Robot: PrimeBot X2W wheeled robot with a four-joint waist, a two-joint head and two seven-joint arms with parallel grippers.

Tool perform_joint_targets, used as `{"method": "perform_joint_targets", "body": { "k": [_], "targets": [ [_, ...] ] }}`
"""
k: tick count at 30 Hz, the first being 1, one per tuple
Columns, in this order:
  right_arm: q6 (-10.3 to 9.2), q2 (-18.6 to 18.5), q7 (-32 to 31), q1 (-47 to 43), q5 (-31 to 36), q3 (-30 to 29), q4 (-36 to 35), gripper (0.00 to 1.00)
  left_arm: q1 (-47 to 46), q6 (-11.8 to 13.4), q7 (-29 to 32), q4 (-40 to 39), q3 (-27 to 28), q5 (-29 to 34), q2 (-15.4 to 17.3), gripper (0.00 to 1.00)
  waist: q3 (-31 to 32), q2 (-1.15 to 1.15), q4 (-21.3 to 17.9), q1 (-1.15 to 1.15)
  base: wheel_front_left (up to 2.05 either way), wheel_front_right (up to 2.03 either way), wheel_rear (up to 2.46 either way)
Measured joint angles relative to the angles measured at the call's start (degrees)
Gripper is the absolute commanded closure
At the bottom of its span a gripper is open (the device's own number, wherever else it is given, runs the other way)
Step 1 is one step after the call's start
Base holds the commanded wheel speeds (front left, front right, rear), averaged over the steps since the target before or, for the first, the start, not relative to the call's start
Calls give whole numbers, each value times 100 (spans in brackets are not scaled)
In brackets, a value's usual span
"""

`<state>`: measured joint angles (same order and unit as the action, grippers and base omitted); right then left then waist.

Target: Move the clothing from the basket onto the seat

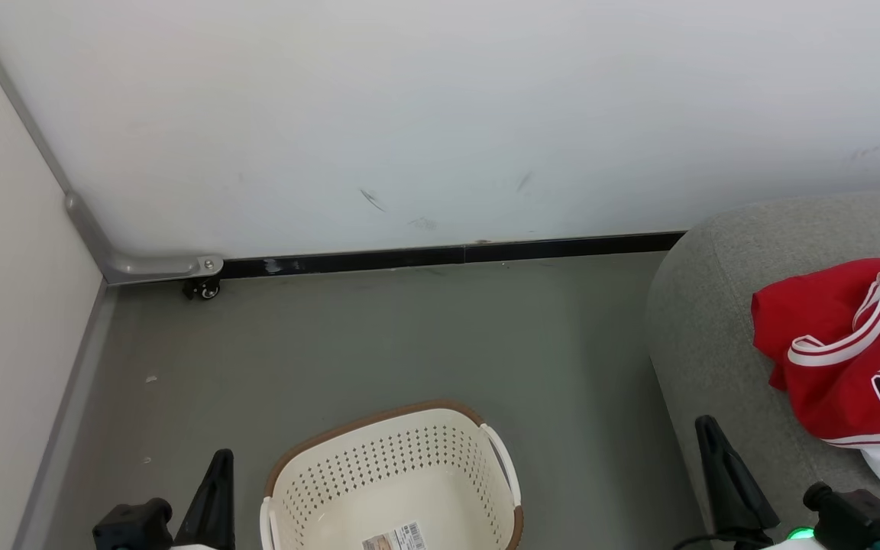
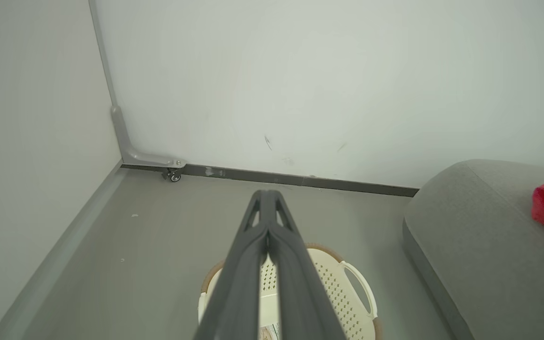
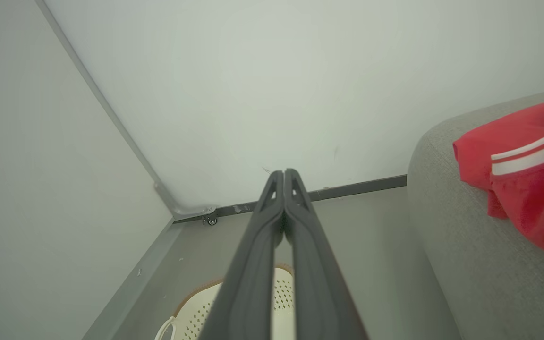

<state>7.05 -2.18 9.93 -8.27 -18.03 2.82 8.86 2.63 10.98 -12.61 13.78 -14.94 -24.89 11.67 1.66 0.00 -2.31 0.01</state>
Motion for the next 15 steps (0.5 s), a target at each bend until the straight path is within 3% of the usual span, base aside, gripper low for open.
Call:
{"method": "perform_joint_targets", "body": {
  "k": [11,15],
  "targets": [
    [0,0,-109,10,-1118,-109,-2,100,-3,-199,248,-32,225,-924,-130,100,-21,0,46,13,0,0,0],
    [0,-8,-171,23,-1480,-131,10,100,-4,-298,332,-36,320,-1217,-160,100,-17,0,57,35,0,0,0]
  ]
}}
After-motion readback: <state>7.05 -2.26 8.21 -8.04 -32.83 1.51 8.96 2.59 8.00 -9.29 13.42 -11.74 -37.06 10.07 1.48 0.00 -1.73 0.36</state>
